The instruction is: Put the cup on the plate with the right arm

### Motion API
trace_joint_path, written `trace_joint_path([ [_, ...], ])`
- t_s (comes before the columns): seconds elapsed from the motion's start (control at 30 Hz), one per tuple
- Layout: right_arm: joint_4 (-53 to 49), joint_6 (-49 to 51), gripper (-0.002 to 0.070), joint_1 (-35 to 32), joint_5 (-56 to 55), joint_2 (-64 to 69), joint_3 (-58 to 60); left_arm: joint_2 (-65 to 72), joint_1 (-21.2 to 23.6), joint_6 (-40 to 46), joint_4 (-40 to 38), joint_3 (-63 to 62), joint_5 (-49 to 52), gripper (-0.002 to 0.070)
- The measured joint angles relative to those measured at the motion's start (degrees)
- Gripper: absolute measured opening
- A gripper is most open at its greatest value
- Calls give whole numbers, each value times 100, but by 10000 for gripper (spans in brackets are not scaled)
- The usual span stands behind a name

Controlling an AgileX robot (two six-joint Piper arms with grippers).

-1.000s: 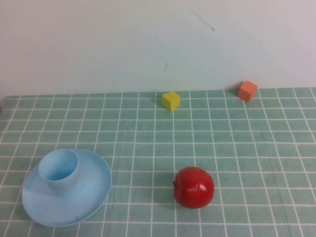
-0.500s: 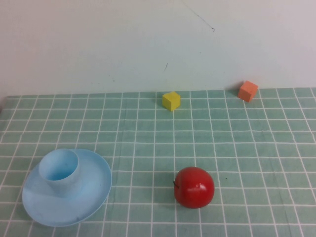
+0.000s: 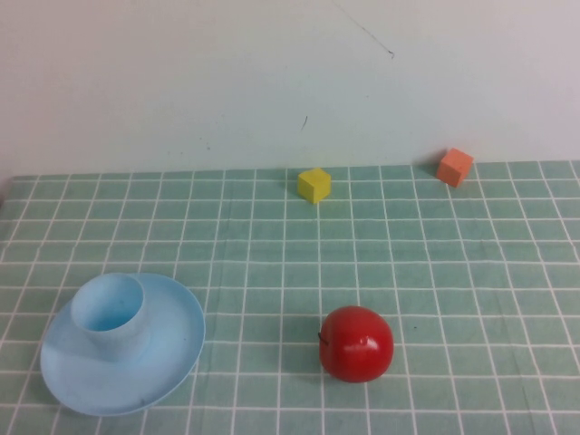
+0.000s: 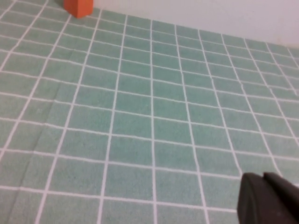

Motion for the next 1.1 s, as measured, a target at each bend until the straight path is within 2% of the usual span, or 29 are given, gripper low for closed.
trace_joint_path([
  [0.17,137,151,-3,-158,57,-129,69,0,0,0,0,0,0,-3],
  [1.1,564,527,-3,-158,-23,-131,69,0,0,0,0,0,0,-3],
])
